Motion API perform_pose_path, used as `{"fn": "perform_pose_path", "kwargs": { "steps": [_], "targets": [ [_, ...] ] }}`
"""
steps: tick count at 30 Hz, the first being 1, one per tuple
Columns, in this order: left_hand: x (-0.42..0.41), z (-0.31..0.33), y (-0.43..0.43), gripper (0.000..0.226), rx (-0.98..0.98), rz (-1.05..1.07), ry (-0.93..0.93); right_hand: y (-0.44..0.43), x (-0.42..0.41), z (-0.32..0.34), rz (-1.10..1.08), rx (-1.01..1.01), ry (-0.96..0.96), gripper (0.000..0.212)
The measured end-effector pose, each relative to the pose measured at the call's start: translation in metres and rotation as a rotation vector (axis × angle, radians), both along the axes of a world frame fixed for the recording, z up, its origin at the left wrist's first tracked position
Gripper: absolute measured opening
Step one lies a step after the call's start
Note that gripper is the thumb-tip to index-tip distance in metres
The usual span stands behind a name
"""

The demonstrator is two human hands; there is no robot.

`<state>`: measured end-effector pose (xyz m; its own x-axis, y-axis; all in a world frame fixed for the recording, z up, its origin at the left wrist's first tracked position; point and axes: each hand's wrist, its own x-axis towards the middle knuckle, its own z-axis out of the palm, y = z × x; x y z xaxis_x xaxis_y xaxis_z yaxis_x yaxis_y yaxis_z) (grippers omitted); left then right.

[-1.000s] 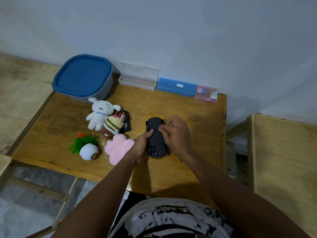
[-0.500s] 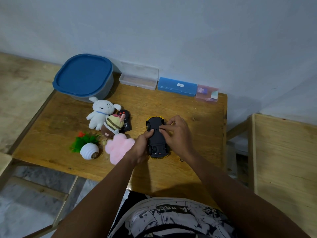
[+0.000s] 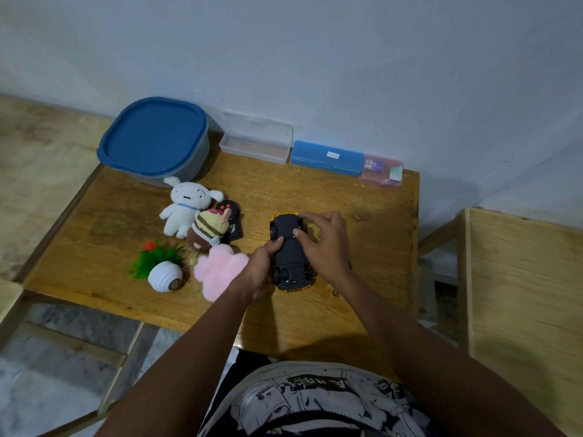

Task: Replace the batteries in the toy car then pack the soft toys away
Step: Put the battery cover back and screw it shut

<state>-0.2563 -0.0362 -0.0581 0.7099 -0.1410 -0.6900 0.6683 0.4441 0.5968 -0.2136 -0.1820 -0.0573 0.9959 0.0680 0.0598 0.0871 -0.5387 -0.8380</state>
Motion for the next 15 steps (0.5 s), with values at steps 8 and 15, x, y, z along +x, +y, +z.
{"fn": "perform_pose_path", "kwargs": {
  "steps": [8,15],
  "targets": [
    [-0.0007,-0.0007,0.0002,0.044,0.012,0.000,-0.006,0.0010,0.0031,-0.0073,-0.017,-0.006,0.049,0.043],
    [-0.0006,-0.0009,-0.0003,0.045,0.026,-0.003,-0.010,0.0004,0.0007,-0.0094,-0.034,-0.001,0.020,0.045]
  ]
}}
